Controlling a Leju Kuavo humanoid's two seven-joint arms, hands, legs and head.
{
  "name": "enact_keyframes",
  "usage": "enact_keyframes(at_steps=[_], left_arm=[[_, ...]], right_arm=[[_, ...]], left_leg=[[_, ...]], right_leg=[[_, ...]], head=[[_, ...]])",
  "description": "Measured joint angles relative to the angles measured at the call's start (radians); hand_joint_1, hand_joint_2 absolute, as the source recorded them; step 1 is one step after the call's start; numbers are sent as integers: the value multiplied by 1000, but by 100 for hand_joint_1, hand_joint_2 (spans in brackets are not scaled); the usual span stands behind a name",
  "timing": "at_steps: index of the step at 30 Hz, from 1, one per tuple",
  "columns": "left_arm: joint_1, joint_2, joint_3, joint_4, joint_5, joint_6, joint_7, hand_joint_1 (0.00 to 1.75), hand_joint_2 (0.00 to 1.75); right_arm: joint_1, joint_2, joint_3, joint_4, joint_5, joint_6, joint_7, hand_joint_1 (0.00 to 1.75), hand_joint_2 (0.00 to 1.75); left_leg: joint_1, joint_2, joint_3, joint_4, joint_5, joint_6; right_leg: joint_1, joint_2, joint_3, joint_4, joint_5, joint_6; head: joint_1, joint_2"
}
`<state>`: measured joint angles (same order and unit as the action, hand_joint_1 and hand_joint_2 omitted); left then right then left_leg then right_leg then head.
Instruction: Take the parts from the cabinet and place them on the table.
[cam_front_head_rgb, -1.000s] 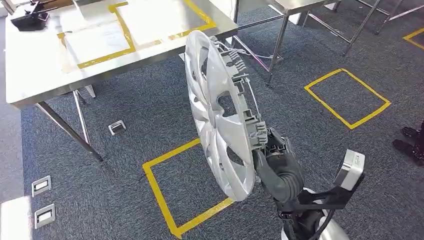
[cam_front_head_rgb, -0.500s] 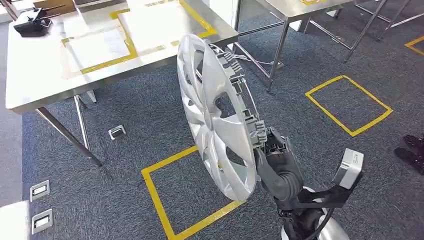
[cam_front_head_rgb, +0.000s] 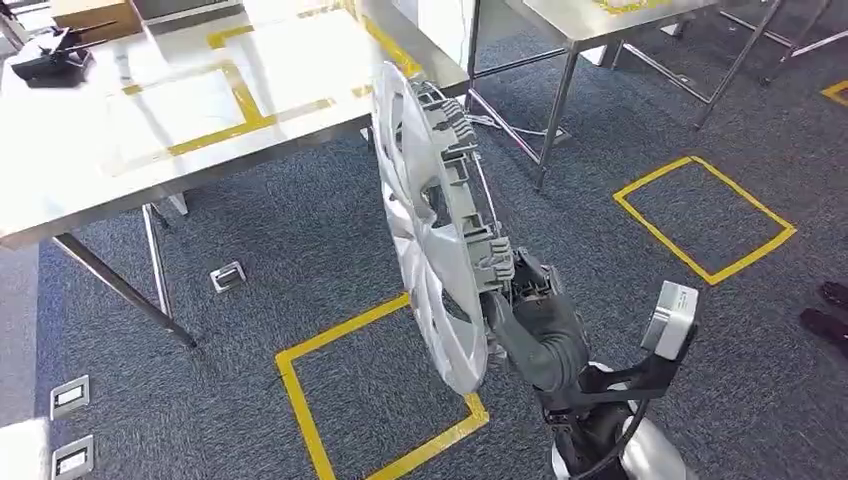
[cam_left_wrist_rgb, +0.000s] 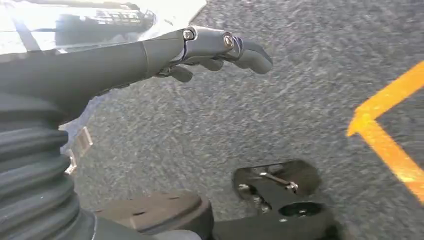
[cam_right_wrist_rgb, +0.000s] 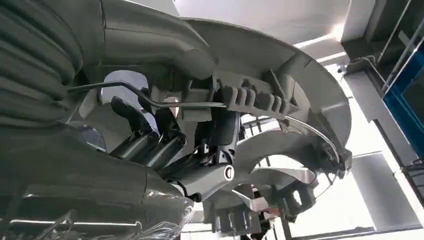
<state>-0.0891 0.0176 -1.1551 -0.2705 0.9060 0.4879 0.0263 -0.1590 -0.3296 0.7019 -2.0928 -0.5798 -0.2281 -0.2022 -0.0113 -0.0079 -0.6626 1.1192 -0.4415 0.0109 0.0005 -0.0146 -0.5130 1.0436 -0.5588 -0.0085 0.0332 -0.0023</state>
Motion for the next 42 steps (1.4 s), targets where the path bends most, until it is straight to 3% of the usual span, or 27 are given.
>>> enact_keyframes(at_steps=[3, 5, 6, 9, 10, 11, 12, 14, 15, 16, 17, 19, 21, 23, 25, 26, 27, 28, 30, 31, 33, 36, 37, 39, 40, 41, 42], left_arm=[[-1, -1, 0, 0, 0, -1, 0, 0, 175], [0, -2, 0, -1, -2, -3, 0, 0, 175], [1, 1, 0, 0, -3, -3, 0, 0, 175], [-2, -1, -2, 0, -4, -3, 0, 0, 175], [-1, -2, -3, 0, -4, -4, 0, 0, 175], [1, -3, -3, 0, -4, -5, 0, 0, 175], [1, -3, -3, 0, -5, -5, 0, 0, 175], [0, -3, -3, 0, -5, -5, 1, 0, 175], [-1, -3, -3, 0, -5, -5, 1, 0, 175], [-3, -4, -4, -1, -5, -5, 1, 0, 175], [-4, -4, -4, -2, -3, -6, 3, 0, 175], [-3, -5, -4, -2, -4, -9, 2, 0, 175], [-5, -5, -5, -2, -5, -9, 2, 0, 175], [-7, -5, -5, -3, -5, -10, 1, 0, 175], [-3, -5, -5, -3, -5, -10, 2, 0, 175], [-1, -5, -5, -4, -5, -10, 3, 0, 175], [0, -5, -5, -3, -5, -10, 3, 0, 175], [0, -5, -5, -4, -5, -10, 5, 0, 175], [1, -6, -5, -3, -5, -10, 10, 0, 175], [0, -6, -5, -4, -4, -10, 12, 0, 175], [1, -6, -6, -5, -2, -11, 15, 0, 175], [-1, -4, -6, -5, -3, -11, 15, 0, 175], [-3, -3, -6, -5, -3, -10, 15, 0, 175], [-5, -3, -6, -5, -3, -10, 15, 0, 175], [-4, -4, -7, -5, -2, -10, 15, 0, 175], [-3, -4, -8, -5, -2, -10, 15, 0, 175], [-2, -4, -8, -5, -2, -10, 15, 0, 175]], right_arm=[[-8, 3, 7, 3, 0, 5, 7, 175, 175], [-16, 3, 11, 3, 0, 8, 13, 175, 175], [-22, 4, 13, 6, 0, 10, 16, 175, 175], [-36, 4, 21, 16, -3, 15, 24, 175, 175], [-37, 4, 24, 19, -3, 17, 25, 175, 175], [-39, 4, 27, 22, -3, 18, 26, 175, 175], [-42, 4, 30, 26, -3, 19, 27, 175, 175], [-48, 4, 35, 30, -3, 19, 29, 175, 175], [-52, 4, 38, 34, -3, 21, 30, 175, 175], [-58, 4, 42, 36, -4, 22, 33, 175, 175], [-56, 5, 43, 36, -6, 22, 33, 175, 175], [-62, 5, 44, 36, -8, 22, 34, 175, 175], [-63, 6, 47, 36, -8, 22, 35, 175, 175], [-66, 7, 50, 40, -10, 22, 35, 175, 175], [-68, 7, 53, 43, -10, 22, 35, 175, 175], [-67, 7, 54, 44, -11, 22, 35, 175, 175], [-67, 7, 56, 45, -11, 22, 35, 175, 175], [-67, 7, 57, 45, -12, 21, 35, 175, 175], [-68, 7, 59, 45, -12, 20, 36, 175, 175], [-69, 7, 62, 46, -12, 19, 37, 175, 175], [-69, 8, 64, 46, -12, 19, 37, 175, 175], [-69, 8, 65, 46, -12, 18, 38, 175, 175], [-70, 8, 65, 46, -12, 18, 38, 175, 175], [-69, 8, 67, 46, -12, 18, 37, 175, 175], [-69, 8, 68, 46, -12, 17, 37, 175, 175], [-67, 8, 69, 47, -13, 16, 38, 175, 175], [-66, 8, 70, 47, -16, 16, 38, 175, 175]], left_leg=[[-11, 0, 22, -59, -23, 17], [4, -3, 55, -97, -36, 19], [5, -8, 65, -102, -39, 23], [6, -10, 86, -102, -60, 23], [6, -12, 97, -101, -69, 22], [6, -14, 112, -101, -80, 21], [6, -16, 130, -101, -92, 19], [6, -19, 169, -101, -120, 13], [5, -18, 171, -98, -134, 6], [4, -23, 172, -95, -137, 2], [6, -22, 167, -96, -144, -8], [8, -20, 181, -98, -142, -15], [8, -13, 157, -48, -142, -23], [13, -10, 72, 90, -174, -32], [16, -10, -12, 189, -231, -38], [18, -9, -32, 188, -227, -42], [21, -9, -33, 150, -193, -45], [24, -8, -19, 85, -137, -46], [29, -2, 12, -64, 10, -45], [21, 4, 11, -68, -27, -41], [14, 3, 18, -69, -17, -18], [20, 1, 30, -76, -21, -1], [19, 1, 33, -76, -26, 6], [16, 1, 40, -76, -37, 16], [13, 0, 45, -76, -42, 17], [11, -1, 52, -75, -49, 18], [10, -3, 62, -75, -56, 17]], right_leg=[[-10, 0, -1, -4, 8, 20], [-11, -1, -6, 5, 4, 27], [-9, 6, -27, 44, -2, 30], [-12, 9, -174, 244, -66, 40], [-12, 9, -213, 279, -73, 43], [-12, 9, -228, 269, -57, 43], [-12, 9, -222, 224, -19, 41], [-11, 10, -183, 69, 111, 37], [-9, 17, -184, 21, 170, 27], [-4, 18, -185, 13, 135, 17], [-2, 19, -187, 18, 155, 8], [1, 17, -178, 12, 141, -7], [-8, 16, -148, -8, 136, -16], [-8, 12, -130, -15, 125, -20], [-9, 12, -112, -15, 108, -20], [-9, 13, -100, -15, 99, -18], [-10, 15, -85, -14, 89, -15], [-11, 15, -68, -13, 78, -12], [-12, 14, -45, -14, 54, -2], [-10, 16, -39, -7, 48, 4], [-11, 17, -41, -8, 37, 19], [-15, 16, -39, 9, 17, 33], [-14, 16, -65, 59, -5, 35], [-14, 16, -168, 231, -65, 37], [-14, 16, -216, 297, -73, 36], [-13, 16, -240, 313, -55, 34], [-11, 16, -239, 284, -14, 30]], head=[[-7, 0], [-7, 0], [-6, 0], [-3, 0], [-2, 0], [-2, 0], [-2, 0], [-2, 0], [-1, 0], [-6, 0], [-5, 0], [-4, 0], [-7, 0], [-9, 0], [-10, 0], [-9, 0], [-9, 0], [-9, 0], [-10, 0], [-12, 0], [-13, 0], [-11, 0], [-7, 0], [-3, 0], [-3, 0], [-2, 0], [-2, 0]])
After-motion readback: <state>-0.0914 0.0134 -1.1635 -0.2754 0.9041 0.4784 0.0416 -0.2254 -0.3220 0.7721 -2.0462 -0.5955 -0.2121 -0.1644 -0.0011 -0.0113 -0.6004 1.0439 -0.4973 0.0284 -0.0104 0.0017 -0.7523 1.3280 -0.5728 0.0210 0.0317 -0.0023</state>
